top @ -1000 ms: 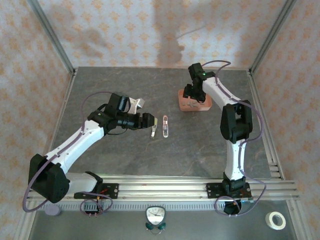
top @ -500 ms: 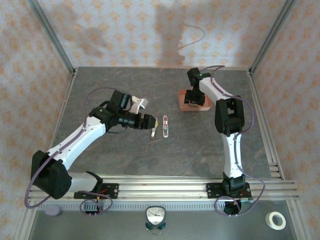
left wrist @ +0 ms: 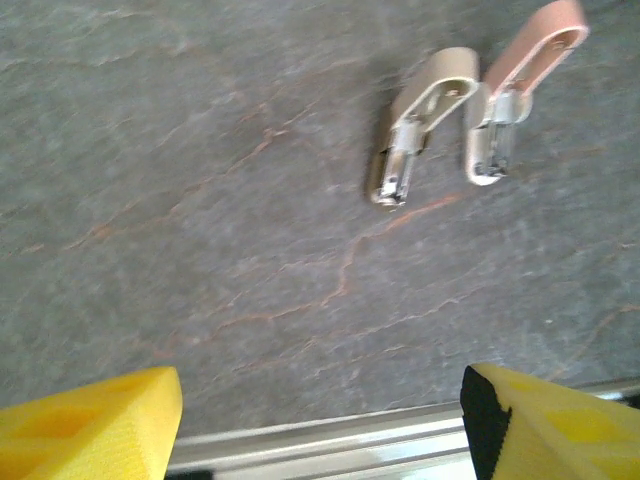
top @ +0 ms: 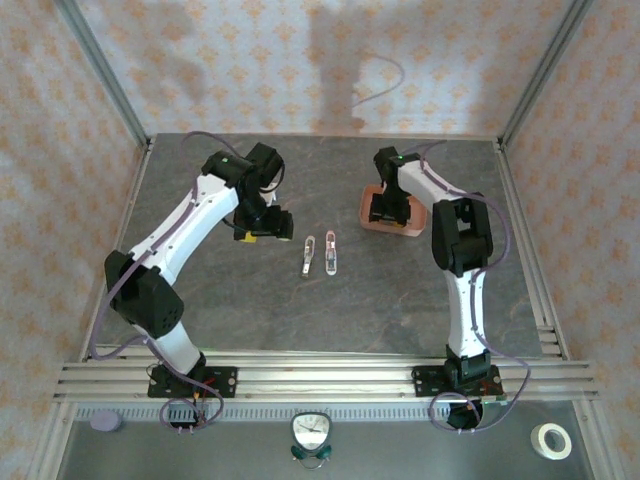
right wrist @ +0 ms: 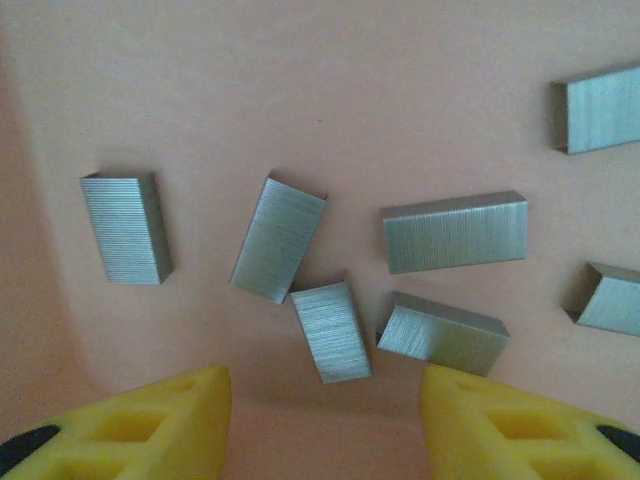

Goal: Load the staples into the stapler

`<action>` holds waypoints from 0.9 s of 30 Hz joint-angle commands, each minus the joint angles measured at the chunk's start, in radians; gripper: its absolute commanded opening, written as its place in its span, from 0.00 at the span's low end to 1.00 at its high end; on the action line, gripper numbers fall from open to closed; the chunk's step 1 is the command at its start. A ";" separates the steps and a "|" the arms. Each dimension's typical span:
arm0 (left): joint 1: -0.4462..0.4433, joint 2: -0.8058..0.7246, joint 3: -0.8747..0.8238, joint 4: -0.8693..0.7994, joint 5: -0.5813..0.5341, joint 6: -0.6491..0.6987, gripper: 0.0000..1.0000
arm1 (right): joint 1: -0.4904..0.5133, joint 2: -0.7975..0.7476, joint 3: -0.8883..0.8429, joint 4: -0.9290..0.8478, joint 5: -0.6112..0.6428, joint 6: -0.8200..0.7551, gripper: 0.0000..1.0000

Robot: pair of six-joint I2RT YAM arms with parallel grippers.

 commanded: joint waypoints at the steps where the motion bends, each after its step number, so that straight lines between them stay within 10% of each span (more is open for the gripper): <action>1: -0.028 0.014 0.084 -0.151 -0.145 -0.074 0.74 | 0.032 -0.069 -0.061 -0.061 0.017 0.023 0.53; 14: -0.145 0.171 0.227 -0.362 -0.490 -0.077 0.76 | 0.123 -0.243 -0.330 -0.041 0.018 0.155 0.53; 27: -0.191 0.209 0.187 -0.354 -0.568 -0.011 0.79 | 0.144 -0.356 -0.477 -0.030 0.002 0.250 0.53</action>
